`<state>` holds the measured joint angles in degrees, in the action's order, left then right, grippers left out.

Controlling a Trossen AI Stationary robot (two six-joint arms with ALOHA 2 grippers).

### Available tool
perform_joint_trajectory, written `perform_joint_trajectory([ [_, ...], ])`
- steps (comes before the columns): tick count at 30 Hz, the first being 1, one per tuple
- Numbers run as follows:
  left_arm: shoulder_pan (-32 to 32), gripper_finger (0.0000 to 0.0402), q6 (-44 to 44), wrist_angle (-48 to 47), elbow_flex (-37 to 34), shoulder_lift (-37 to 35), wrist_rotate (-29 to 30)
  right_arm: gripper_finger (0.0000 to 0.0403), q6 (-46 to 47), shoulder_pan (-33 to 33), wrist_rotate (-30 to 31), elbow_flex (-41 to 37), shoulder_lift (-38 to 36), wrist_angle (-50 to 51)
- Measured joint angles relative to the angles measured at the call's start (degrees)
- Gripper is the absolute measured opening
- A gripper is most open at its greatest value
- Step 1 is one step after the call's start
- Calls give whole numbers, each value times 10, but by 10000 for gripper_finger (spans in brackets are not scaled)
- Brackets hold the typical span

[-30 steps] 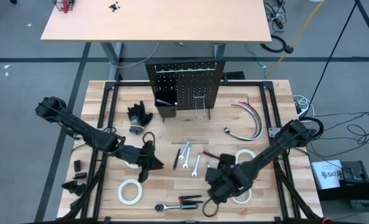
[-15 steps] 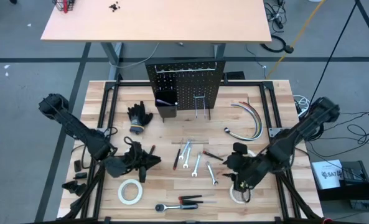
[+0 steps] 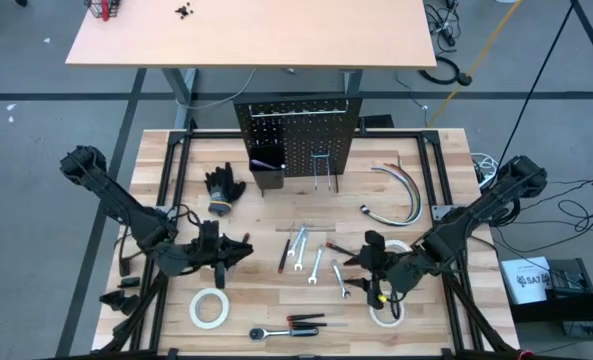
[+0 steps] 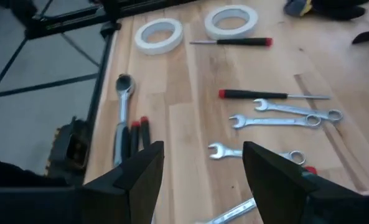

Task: Hang tools onto peg board
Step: Put the nut driver into the black bin on the peg board

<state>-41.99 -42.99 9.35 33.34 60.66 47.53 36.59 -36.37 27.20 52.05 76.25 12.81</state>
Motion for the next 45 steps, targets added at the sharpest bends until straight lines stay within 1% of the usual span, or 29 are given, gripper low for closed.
perform_joint_trajectory([
  [4,-12,59,13,-50,0,-23,-49,212,3,25,-7,0,23,-93],
  [6,-21,59,13,-82,0,-33,-72,212,-10,39,-31,0,40,-164],
  [8,-35,59,13,-116,0,-43,-82,212,-19,51,-42,2,63,-226],
  [10,-47,59,13,-142,0,-56,-84,212,-16,63,-45,17,88,-249],
  [12,-59,59,15,-166,0,-70,-83,212,1,73,-45,41,112,-242],
  [16,-81,59,41,-209,0,-97,-83,212,31,88,-46,100,160,-197],
  [18,-85,59,60,-226,0,-100,-84,212,32,92,-45,135,184,-171],
  [22,-88,59,61,-256,0,-96,-85,212,46,99,-31,203,230,-119],
  [26,-84,59,63,-256,0,-88,-74,212,63,101,-35,255,253,-24],
  [31,-66,59,63,-251,0,-79,-40,212,87,101,-33,265,255,86],
  [34,-55,59,58,-250,0,-78,-33,212,106,104,-35,265,255,175],
  [38,-39,59,33,-228,0,-78,-10,212,94,113,-35,265,255,300],
  [40,-31,59,31,-225,0,-78,11,212,77,118,-35,265,255,330],
  [42,-22,59,30,-214,0,-78,33,212,47,125,-42,263,255,336],
  [45,-2,59,29,-182,0,-78,55,212,-22,140,-96,251,255,329],
])
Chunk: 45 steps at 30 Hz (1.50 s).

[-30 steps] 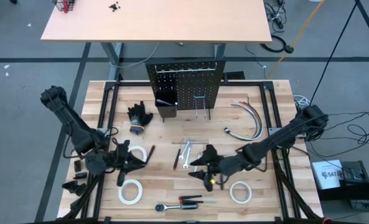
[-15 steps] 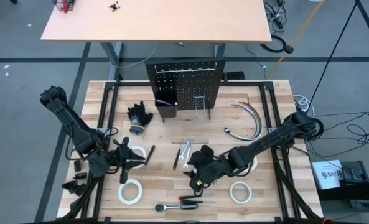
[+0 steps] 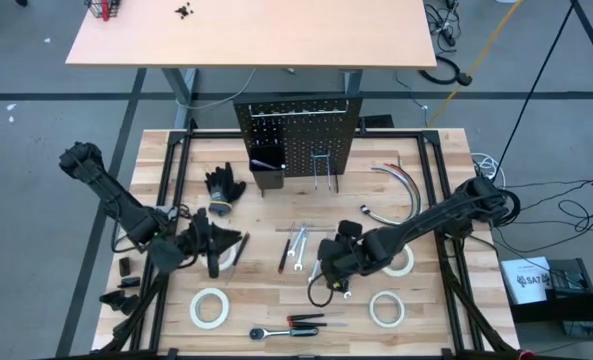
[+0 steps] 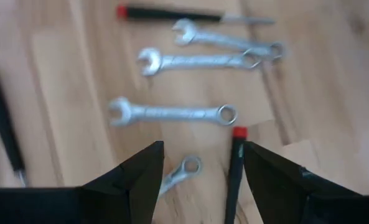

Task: Hang tools onto peg board
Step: Put the nut driver into the black bin on the peg board

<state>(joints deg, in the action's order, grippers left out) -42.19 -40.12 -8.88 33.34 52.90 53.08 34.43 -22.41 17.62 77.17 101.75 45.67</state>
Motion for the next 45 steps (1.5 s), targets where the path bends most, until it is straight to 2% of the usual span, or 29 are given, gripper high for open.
perform_joint_trajectory([
  [4,36,59,-1,63,0,5,-5,212,-81,20,-42,-34,-7,-2],
  [9,83,78,-62,88,0,35,-44,212,-131,37,-47,-112,-69,-30],
  [15,107,143,-88,131,0,89,-68,212,-138,56,-59,-239,-190,-152],
  [19,122,165,-80,150,0,119,-68,212,-93,63,-57,-288,-238,-233],
  [25,150,166,-71,120,0,145,-130,212,-19,63,-10,-298,-247,-289],
  [33,179,167,-72,43,0,166,-144,212,-4,63,7,-297,-244,-318],
  [40,190,167,-77,5,0,185,-208,212,18,64,20,-297,-244,-320],
  [45,190,167,-151,-61,0,193,-214,212,24,64,20,-297,-244,-342],
])
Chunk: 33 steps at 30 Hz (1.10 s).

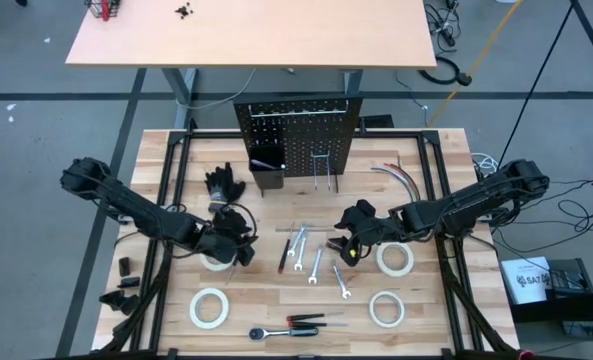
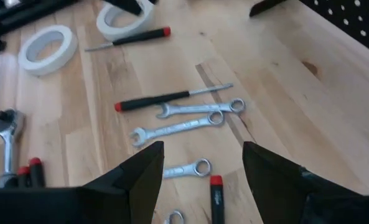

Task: Hang tools onto peg board
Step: Put the nut driver into the black bin on the peg board

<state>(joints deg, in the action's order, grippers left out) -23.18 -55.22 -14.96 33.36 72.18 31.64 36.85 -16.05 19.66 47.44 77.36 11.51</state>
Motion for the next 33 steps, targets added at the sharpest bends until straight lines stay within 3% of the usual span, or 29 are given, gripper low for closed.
perform_joint_trajectory([
  [8,0,167,-88,-76,0,19,-8,212,-13,0,0,0,0,-9],
  [15,0,167,-88,-70,0,58,-53,212,-10,0,0,0,0,-10],
  [33,0,155,-84,-55,2,147,-74,212,0,0,0,0,0,-10],
])
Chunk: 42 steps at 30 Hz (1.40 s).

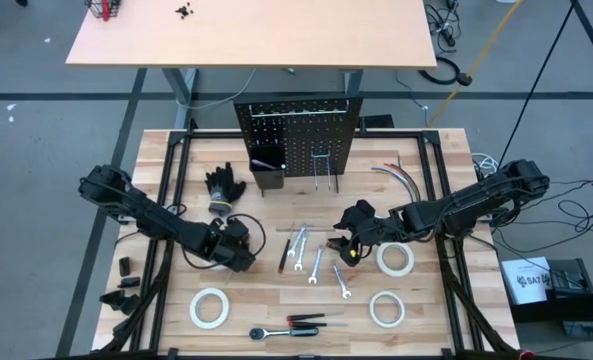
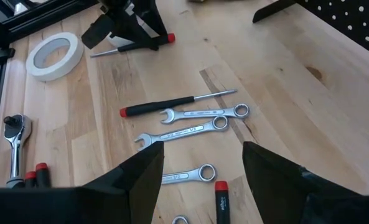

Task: Hang tools onto peg board
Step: Put the nut driver into the black bin on the peg board

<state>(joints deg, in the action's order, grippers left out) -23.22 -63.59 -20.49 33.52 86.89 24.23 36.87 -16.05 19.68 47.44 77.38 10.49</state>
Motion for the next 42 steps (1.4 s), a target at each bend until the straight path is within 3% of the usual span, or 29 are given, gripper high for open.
perform_joint_trajectory([
  [11,0,36,-2,26,-1,0,-2,212,15,0,2,0,0,0],
  [19,16,36,64,115,10,-18,10,212,22,0,0,0,0,0],
  [24,38,37,146,219,9,-41,10,212,57,-1,-9,0,0,1],
  [28,57,40,246,307,9,-71,7,212,96,-5,-55,0,-3,-1],
  [35,78,42,415,490,10,-122,-81,212,122,-29,-83,0,-3,-69],
  [42,84,43,449,552,10,-147,-128,212,99,-52,-83,1,-4,-185],
])
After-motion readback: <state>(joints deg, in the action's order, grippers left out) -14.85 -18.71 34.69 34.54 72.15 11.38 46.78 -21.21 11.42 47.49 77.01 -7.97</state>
